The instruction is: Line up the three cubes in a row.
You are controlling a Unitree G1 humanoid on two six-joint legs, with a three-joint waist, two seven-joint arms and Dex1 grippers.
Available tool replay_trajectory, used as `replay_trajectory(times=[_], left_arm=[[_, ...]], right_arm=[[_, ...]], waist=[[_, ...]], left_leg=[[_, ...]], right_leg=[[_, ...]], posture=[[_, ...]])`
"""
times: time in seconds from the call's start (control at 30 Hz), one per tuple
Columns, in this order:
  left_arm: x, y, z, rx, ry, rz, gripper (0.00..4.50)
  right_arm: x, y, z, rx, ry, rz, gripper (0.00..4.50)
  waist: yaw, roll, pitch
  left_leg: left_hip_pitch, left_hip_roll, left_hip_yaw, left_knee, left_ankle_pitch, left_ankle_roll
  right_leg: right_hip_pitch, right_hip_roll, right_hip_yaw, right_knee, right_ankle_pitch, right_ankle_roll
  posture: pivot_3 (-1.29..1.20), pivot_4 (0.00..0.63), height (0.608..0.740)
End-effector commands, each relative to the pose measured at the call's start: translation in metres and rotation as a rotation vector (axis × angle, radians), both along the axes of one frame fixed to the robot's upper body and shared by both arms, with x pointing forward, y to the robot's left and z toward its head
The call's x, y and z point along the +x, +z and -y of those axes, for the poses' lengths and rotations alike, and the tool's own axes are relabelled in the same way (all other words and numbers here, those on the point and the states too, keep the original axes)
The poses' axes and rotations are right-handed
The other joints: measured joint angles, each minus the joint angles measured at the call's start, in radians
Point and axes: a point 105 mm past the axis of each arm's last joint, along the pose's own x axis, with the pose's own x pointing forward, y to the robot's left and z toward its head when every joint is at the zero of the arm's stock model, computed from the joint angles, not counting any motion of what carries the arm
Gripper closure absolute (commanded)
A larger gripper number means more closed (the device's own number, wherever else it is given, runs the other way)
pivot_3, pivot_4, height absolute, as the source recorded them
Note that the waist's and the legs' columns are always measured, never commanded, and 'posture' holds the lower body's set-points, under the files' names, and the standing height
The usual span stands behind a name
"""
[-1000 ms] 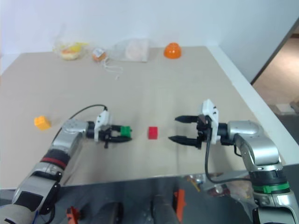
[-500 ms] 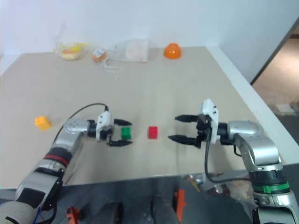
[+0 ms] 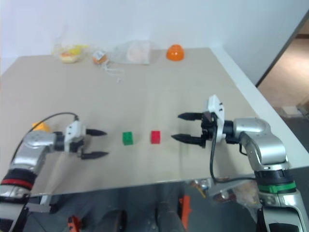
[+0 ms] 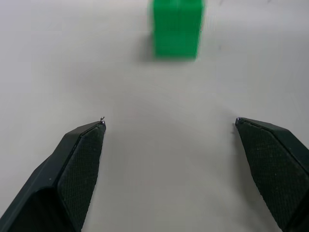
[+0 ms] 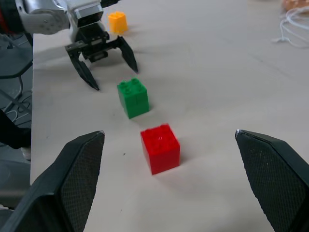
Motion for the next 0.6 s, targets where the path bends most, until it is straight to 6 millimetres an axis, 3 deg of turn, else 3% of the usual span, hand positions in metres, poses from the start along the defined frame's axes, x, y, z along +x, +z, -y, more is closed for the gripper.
replay_trajectory(times=[0.03,0.23,0.4,0.6], left_arm=[[-0.006,0.024,-0.005,-0.171,0.160,0.020,0.03],[-0.020,0.008,-0.022,-0.345,0.550,-0.024,0.03],[-0.040,-0.014,-0.047,-0.401,0.951,-0.059,0.03],[-0.060,-0.013,-0.079,-0.418,1.316,0.013,0.03]], right_arm=[[0.004,0.020,-0.016,0.079,0.031,0.051,0.00],[0.010,0.014,-0.039,0.056,0.109,0.063,0.00],[0.009,0.022,-0.054,0.063,0.207,0.076,0.00],[0.006,0.020,-0.065,0.050,0.268,0.087,0.00]], waist=[[0.000,0.000,0.000],[0.009,0.000,0.000],[0.005,0.000,0.000],[-0.001,-0.002,-0.001]], left_leg=[[0.000,0.000,0.000,0.000,0.000,0.000],[-0.001,0.001,-0.001,0.000,0.000,0.000],[-0.001,-0.003,0.000,0.001,0.000,-0.001],[0.004,0.003,0.001,0.000,0.000,-0.001]], right_leg=[[0.000,0.000,0.000,0.000,0.000,0.000],[0.000,-0.003,-0.002,-0.001,0.000,0.000],[0.001,-0.004,-0.002,-0.001,0.001,0.000],[0.001,0.002,-0.001,0.000,0.002,-0.004]], posture=[[0.00,0.150,0.740],[0.00,0.150,0.740],[0.00,0.150,0.740],[0.00,0.150,0.740]])
